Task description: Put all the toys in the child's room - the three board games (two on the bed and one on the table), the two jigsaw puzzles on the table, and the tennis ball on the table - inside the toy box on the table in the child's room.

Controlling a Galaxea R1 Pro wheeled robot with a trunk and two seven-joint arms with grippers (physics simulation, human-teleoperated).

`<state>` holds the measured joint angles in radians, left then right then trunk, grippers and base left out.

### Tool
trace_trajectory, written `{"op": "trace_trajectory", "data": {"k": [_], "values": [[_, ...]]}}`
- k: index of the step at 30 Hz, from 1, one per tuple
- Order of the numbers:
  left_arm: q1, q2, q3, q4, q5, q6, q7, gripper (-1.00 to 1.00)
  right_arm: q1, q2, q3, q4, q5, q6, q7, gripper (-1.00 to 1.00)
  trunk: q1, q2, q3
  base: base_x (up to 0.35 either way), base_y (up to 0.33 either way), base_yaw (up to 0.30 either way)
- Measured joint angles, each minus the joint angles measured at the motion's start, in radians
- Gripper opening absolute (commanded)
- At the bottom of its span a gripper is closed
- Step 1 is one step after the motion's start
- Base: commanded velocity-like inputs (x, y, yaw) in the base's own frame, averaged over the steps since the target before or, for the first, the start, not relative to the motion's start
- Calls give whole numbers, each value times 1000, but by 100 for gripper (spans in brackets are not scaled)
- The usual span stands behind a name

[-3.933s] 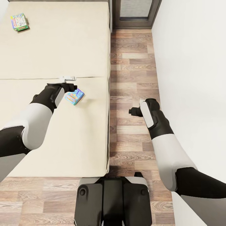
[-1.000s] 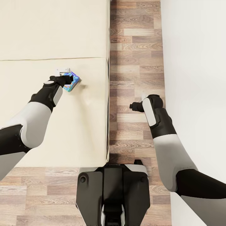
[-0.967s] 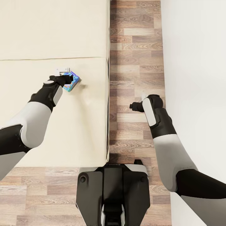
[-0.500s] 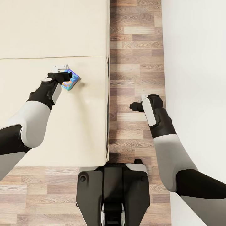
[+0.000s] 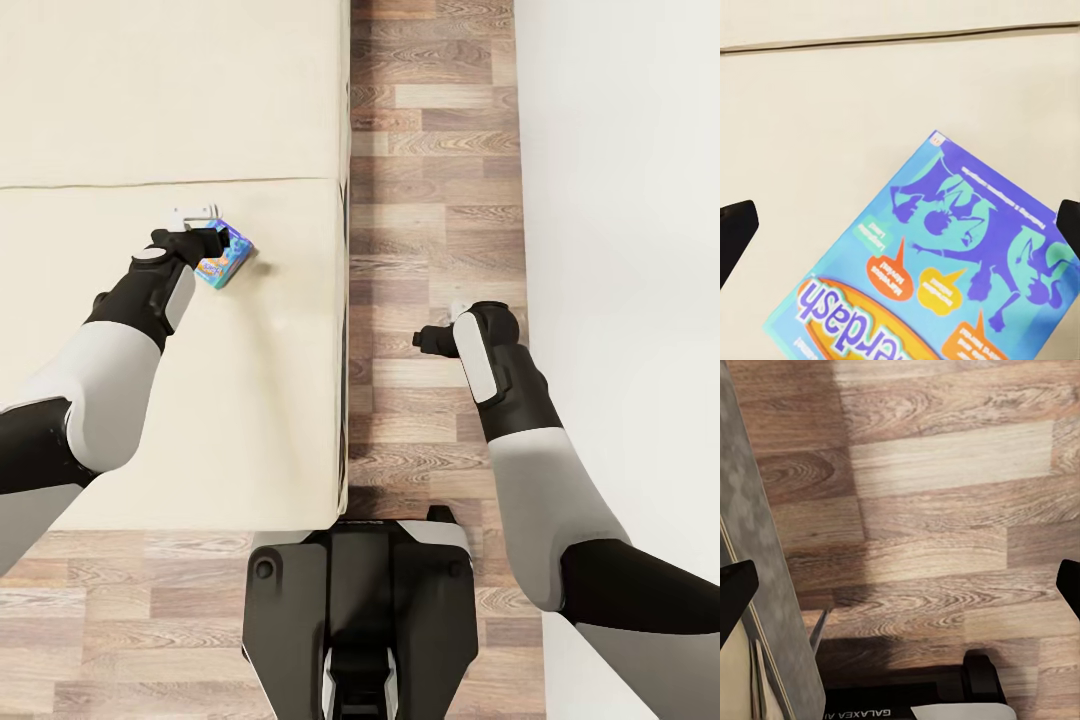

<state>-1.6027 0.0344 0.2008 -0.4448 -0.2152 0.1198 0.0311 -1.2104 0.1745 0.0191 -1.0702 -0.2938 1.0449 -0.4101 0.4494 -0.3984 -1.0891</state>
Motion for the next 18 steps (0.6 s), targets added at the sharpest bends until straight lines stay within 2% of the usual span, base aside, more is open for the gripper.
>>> {"op": "trace_trajectory", "data": {"k": [13, 18], "values": [[0, 0, 1, -22, 0, 18, -1, 100, 0, 0, 0, 0, 0, 0, 0, 100, 0, 0, 0, 0, 0, 0], [-5, -1, 1, -27, 1, 71, -3, 100, 0, 0, 0, 0, 0, 0, 0, 100, 0, 0, 0, 0, 0, 0]]}}
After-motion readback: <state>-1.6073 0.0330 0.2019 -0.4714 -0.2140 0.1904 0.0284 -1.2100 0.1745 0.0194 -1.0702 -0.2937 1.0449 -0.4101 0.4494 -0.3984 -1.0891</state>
